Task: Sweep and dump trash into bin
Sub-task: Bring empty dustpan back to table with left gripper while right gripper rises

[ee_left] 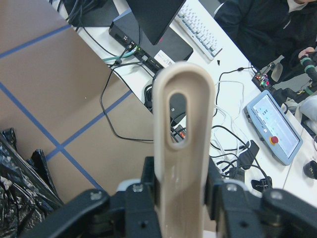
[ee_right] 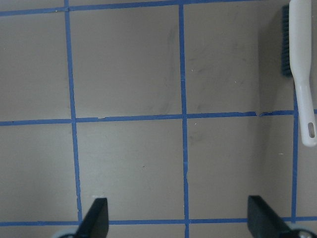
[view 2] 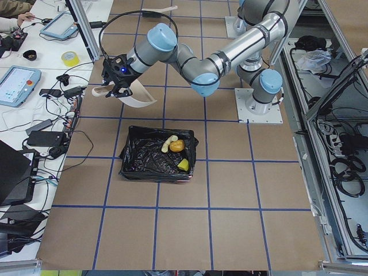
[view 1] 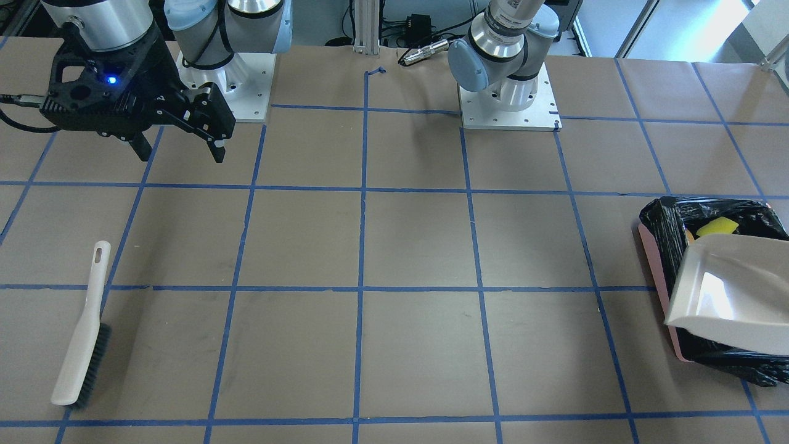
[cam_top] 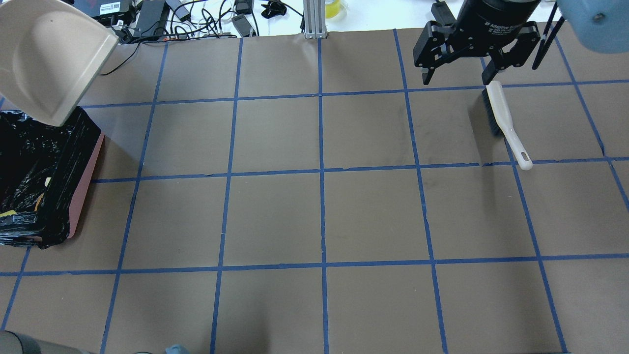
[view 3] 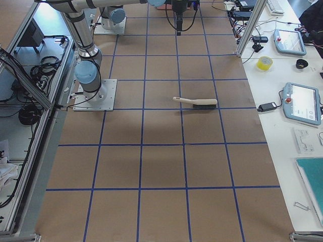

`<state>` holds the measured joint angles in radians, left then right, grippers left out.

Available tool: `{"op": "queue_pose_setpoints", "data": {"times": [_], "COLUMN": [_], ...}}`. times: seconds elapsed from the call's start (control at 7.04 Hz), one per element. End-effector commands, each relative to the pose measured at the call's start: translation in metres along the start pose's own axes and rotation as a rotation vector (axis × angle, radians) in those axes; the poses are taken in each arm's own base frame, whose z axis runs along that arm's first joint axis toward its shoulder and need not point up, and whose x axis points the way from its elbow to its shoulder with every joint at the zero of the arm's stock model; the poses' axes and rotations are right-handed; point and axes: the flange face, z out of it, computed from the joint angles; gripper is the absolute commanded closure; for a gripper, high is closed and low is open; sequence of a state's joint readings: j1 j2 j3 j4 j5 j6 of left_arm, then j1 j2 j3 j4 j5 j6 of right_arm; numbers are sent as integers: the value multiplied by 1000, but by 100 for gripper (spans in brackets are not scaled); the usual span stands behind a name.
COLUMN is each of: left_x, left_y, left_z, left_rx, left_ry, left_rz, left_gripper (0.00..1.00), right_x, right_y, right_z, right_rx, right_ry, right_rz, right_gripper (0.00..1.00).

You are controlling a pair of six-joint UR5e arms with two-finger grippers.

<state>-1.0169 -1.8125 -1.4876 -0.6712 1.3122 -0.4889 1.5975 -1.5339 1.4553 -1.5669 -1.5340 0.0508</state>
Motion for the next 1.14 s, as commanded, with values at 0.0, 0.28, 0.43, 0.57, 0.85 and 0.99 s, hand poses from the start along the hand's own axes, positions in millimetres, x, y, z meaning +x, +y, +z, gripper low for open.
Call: {"op": "queue_pose_setpoints", "data": {"times": [0.0,0.28,0.43,0.57,0.85,0.99], "left_x": [66,62,51,41,31,27], "left_y": [92,142,165,189,217,231], "left_z": [28,61,86,116,178,204], "left_rx": [-53,-196,-230,-264,-298,-293], "left_ry": [-178,-337,-393,-449,-489,-500], "left_rz": [-223,-383,-458,-504,-501,-536], "left_gripper": [100,100,100,100,100,100], "right_x": [1,1,3,3,3,4], "right_y": [0,0,0,6,8,10], "right_z": [5,5,3,-5,-6,4], "right_rx": [2,2,4,13,18,1], "right_ry": [-1,-6,0,-4,10,11], "right_rz": [-17,-18,-17,-17,-12,-10], "right_gripper": [0,0,0,0,0,0]}}
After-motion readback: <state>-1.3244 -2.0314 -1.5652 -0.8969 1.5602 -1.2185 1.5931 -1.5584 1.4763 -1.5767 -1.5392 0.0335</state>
